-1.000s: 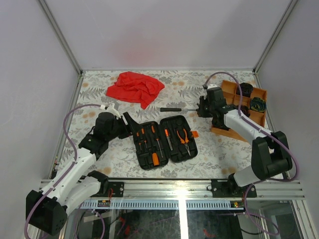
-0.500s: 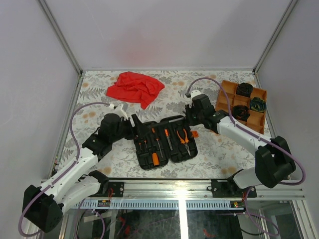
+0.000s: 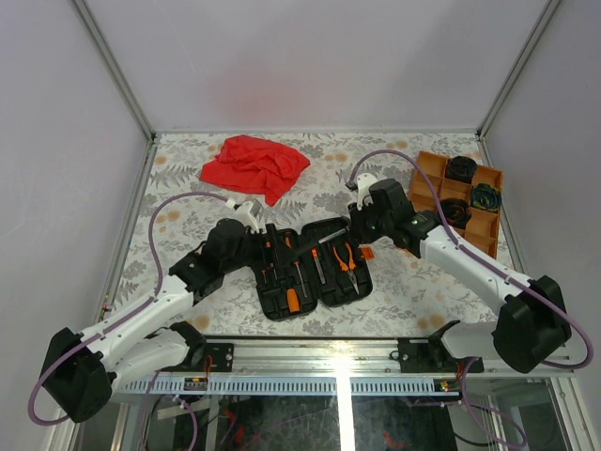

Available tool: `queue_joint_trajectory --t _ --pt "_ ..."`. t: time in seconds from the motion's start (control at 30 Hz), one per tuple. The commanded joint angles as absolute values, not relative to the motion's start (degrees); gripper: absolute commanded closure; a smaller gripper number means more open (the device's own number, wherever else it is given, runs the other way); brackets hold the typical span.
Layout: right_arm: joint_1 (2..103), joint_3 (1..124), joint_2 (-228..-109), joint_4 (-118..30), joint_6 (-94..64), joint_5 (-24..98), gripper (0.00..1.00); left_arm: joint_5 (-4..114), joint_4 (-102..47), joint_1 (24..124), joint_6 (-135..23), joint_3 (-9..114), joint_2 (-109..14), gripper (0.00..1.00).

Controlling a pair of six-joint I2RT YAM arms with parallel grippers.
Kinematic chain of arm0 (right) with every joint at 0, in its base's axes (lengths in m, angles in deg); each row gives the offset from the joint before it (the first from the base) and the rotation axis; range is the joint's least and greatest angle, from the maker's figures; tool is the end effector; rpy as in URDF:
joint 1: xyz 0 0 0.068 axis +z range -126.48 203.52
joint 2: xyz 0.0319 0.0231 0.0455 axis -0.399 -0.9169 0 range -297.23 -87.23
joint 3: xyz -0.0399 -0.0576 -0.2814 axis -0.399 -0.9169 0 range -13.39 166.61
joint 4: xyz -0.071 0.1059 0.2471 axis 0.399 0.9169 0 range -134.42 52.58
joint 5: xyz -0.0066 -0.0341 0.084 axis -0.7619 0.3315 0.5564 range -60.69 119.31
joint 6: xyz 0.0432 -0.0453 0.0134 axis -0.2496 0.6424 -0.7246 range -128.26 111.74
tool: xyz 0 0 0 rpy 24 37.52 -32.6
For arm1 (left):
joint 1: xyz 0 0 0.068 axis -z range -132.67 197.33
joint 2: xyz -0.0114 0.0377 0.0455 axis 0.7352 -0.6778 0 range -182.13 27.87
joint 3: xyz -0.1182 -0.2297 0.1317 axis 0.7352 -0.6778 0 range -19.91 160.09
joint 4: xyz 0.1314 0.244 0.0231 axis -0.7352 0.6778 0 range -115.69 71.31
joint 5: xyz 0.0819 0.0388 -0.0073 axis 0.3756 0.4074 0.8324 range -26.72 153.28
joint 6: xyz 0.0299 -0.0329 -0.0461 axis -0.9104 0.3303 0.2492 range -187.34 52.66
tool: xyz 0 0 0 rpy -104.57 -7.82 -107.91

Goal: Sort the tools into containers
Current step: Pick up the hammer at the center of the board.

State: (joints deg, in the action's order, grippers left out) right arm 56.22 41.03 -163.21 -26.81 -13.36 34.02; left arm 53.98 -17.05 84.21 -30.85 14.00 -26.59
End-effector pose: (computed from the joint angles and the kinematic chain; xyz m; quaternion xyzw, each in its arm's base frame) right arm 0.2618 0.1730 0.2681 -0.2324 0.8722 0.1741 0.3936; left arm 0.1796 -0.1448 0.2468 0.0440 0.8595 -0.3574 0.3628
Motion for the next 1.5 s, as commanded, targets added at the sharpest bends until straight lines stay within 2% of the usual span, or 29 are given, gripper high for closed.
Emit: queue_joint_trajectory --t 0.0,0.2,0.4,0.63,0.7,0.93,1.0,1.03,1.17,1.23,1.27,1.4,1.47 --pt "56.58 41.94 -159.91 -28.92 -12.13 41.74 1.00 54.93 -21.91 85.57 -32.59 14.57 -27.61 0.32" --pt "56.56 41.61 -158.93 -28.22 -8.76 46.82 1.00 49.52 -25.53 86.01 -33.75 13.36 -27.43 0.33" --pt "56.56 41.32 -157.35 -30.07 -8.33 49.09 1.00 39.53 -32.43 86.51 -33.27 11.85 -28.18 0.39" --pt "56.65 41.80 -156.12 -33.68 -7.41 52.24 1.00 34.72 -35.17 89.43 -34.34 12.88 -31.33 0.41" --pt "56.73 42.47 -156.22 -33.31 -6.47 52.09 1.00 34.36 -35.16 90.12 -34.63 13.40 -32.23 0.49" --pt "56.90 42.54 -155.03 -32.66 -4.57 50.07 0.98 35.60 -33.72 90.83 -35.35 14.85 -33.09 0.84" --pt "56.87 42.32 -154.30 -32.64 -4.56 49.57 0.92 36.35 -32.59 90.85 -35.81 15.38 -32.91 0.94" --pt "56.91 42.26 -153.84 -32.79 -4.61 49.41 0.85 36.89 -31.87 90.83 -36.08 15.62 -32.76 0.98" --pt "56.91 40.56 -150.60 -35.14 -5.49 48.17 0.57 39.25 -27.93 90.84 -37.99 17.42 -32.20 1.00" --pt "56.91 39.20 -148.34 -36.95 -6.17 46.90 0.39 40.64 -25.66 90.84 -38.80 18.36 -31.63 1.00" --pt "56.91 38.43 -147.12 -38.07 -6.48 46.16 0.34 41.50 -24.70 90.77 -39.27 18.79 -31.35 1.00" --pt "56.89 35.69 -142.22 -41.35 -8.48 41.69 0.23 43.43 -20.81 90.83 -41.61 20.87 -30.31 1.00" --pt "56.90 35.24 -140.58 -41.98 -9.78 38.33 0.22 44.40 -19.05 90.88 -43.07 21.80 -29.66 1.00"
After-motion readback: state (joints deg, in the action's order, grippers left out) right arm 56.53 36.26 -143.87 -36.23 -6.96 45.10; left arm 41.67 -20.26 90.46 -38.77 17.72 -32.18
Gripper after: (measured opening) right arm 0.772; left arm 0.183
